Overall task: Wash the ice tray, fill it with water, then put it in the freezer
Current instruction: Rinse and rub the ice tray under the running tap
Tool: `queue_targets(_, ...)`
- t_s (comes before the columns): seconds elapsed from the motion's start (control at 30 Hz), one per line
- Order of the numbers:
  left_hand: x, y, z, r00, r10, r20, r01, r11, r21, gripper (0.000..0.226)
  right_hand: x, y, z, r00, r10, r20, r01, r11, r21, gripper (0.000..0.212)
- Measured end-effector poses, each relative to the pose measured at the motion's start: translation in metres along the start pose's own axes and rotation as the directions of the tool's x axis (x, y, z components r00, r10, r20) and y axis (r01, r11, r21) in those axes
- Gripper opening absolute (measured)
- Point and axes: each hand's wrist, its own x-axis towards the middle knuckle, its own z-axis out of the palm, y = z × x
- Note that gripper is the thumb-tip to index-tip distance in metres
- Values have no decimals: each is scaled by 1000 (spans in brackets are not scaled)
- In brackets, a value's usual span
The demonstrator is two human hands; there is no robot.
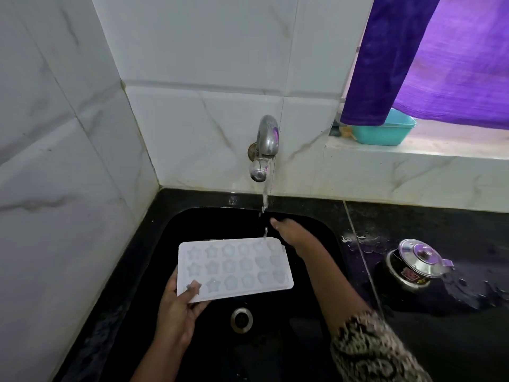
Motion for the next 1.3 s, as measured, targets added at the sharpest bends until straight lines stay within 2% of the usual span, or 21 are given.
queue_targets(0.07,0,-3,-2,999,29,24,-29,999,28,49,-18,35,7,996,78,39,-84,980,179,54)
queue_targets(0.13,-2,-3,-3,993,103,63,-109,988,108,46,-37,56,13,982,121,148,-178,862,475,52)
queue_targets(0.2,-7,4,-7,964,217,153,-258,907,334,46,-44,70,18,981,98,166,-185,726,663,50)
queue_targets(0.27,-5,15,-13,939,193,285,-322,786,527,67,-51,78,21,989,4,145,-119,593,796,53)
queue_targets(0.33,0,27,-9,925,71,374,-305,726,616,100,-56,84,19,990,-94,103,-55,420,906,54)
queue_targets(0.43,2,43,-3,912,2,410,-224,839,495,117,-63,91,13,988,-154,-10,49,250,967,53)
queue_targets(0.5,-8,46,-4,918,-134,373,-32,913,407,119,-69,93,12,975,-210,-73,119,215,969,50)
queue_targets(0.53,-13,46,-4,912,-186,365,44,930,364,112,-72,91,11,966,-240,-91,146,223,964,47)
queue_targets(0.6,-17,44,-6,913,-208,350,120,959,256,78,-76,90,9,950,-293,-106,186,259,948,36)
queue_targets(0.67,-19,44,2,943,-150,298,107,982,153,35,-85,86,6,935,-348,-74,189,309,932,37)
queue_targets(0.7,-21,44,5,955,-111,276,79,989,122,22,-87,87,5,939,-339,-57,175,329,928,41)
queue_targets(0.8,-27,43,7,970,-22,244,-6,993,114,36,-91,91,6,979,-205,-3,85,395,915,35)
queue_targets(0.83,-29,41,6,974,-9,228,-24,990,142,41,-91,95,9,986,-164,18,57,445,894,26)
queue_targets(0.87,-30,39,5,977,-4,213,-36,982,184,44,-88,99,12,995,-95,20,36,548,836,21)
queue_targets(0.93,-25,33,4,987,-35,158,-23,938,347,45,-83,105,16,1000,25,-14,-13,835,550,32)
queue_targets(0.97,-20,30,4,991,-69,118,10,896,443,43,-80,105,17,998,57,-21,-44,920,390,40)
queue_targets(1.07,-8,37,14,988,-150,-45,148,796,587,29,-79,90,13,997,61,-42,-57,994,93,49)
queue_targets(1.13,-10,59,31,999,-29,-35,44,764,644,23,-90,65,4,994,-48,-93,51,998,32,45)
queue_targets(1.2,-18,83,42,977,185,107,-211,745,633,35,-111,38,-8,954,-235,-186,244,969,31,45)
queue_targets(1.23,-27,91,45,933,309,185,-357,728,586,46,-127,27,-11,905,-336,-262,353,935,21,49)
queue_targets(1.3,-51,95,45,804,542,245,-585,651,484,63,-158,21,-4,734,-496,-465,542,840,-41,59)
